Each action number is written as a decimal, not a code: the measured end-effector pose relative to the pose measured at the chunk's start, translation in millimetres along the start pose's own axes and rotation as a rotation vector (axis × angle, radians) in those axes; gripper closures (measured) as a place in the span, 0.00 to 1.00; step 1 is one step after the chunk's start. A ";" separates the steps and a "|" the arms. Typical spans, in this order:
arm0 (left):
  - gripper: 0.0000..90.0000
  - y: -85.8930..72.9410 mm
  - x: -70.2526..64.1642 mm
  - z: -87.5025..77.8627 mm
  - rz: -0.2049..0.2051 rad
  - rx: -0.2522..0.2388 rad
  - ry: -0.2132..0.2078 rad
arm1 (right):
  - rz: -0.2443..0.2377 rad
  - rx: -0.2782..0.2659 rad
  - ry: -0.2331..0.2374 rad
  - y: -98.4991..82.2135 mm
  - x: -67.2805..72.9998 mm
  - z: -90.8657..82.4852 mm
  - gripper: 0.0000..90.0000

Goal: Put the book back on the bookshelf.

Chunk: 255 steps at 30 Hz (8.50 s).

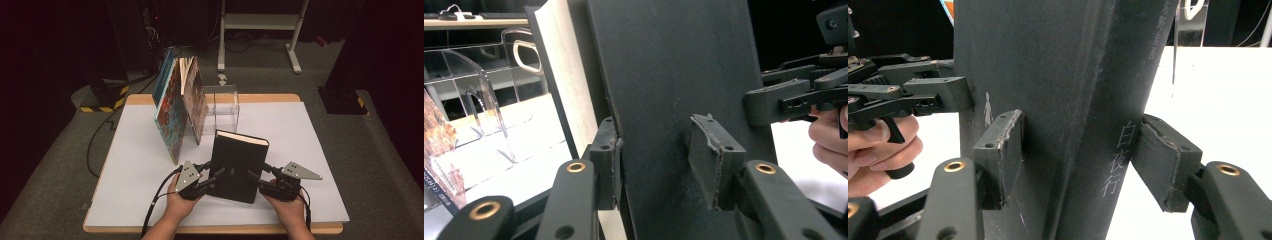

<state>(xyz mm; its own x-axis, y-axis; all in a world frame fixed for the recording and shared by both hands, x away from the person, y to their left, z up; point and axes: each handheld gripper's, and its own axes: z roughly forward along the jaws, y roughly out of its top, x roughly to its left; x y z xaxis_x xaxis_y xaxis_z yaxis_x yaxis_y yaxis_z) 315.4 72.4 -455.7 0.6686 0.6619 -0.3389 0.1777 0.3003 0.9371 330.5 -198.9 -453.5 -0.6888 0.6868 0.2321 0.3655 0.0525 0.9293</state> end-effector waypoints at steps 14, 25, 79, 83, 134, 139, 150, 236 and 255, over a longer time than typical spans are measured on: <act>0.65 3.6 6.0 9.8 0.014 -0.006 0.021 | -0.064 -0.038 -0.043 8.2 2.5 1.2 0.47; 0.64 5.8 11.3 25.5 0.047 -0.013 0.025 | -0.084 -0.058 -0.071 14.1 -6.2 5.5 0.47; 0.46 -6.2 26.4 -17.8 0.105 0.001 0.118 | -0.135 -0.064 -0.049 -2.0 8.1 1.0 0.30; 0.45 -5.9 39.2 -28.3 0.104 0.019 0.165 | -0.134 -0.068 -0.048 -1.1 7.5 0.6 0.30; 0.42 -2.8 95.9 -95.8 0.000 -0.007 0.405 | -0.279 -0.020 0.077 21.2 19.2 23.4 0.60; 0.42 -2.4 95.9 -96.6 -0.003 -0.008 0.401 | -0.276 -0.022 0.060 23.6 23.8 25.5 0.60; 0.42 0.1 98.0 -101.7 -0.003 -0.015 0.408 | -0.240 -0.054 -0.052 30.4 12.3 19.1 0.60; 0.42 0.8 100.7 -104.7 -0.043 -0.022 0.370 | -0.153 -0.166 -0.318 85.4 5.7 73.1 0.60; 0.42 4.2 105.3 -108.3 -0.087 -0.037 0.367 | -0.155 -0.157 -0.392 120.4 -15.4 156.3 0.60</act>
<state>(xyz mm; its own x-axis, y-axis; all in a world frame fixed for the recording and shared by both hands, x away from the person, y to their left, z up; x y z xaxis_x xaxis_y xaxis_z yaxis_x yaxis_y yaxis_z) 308.4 217.7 -496.4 0.3478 0.8328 -0.4307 0.1922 0.3863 0.9021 483.0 -89.9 -390.0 -0.4274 0.9040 -0.0114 0.1563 0.0864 0.9839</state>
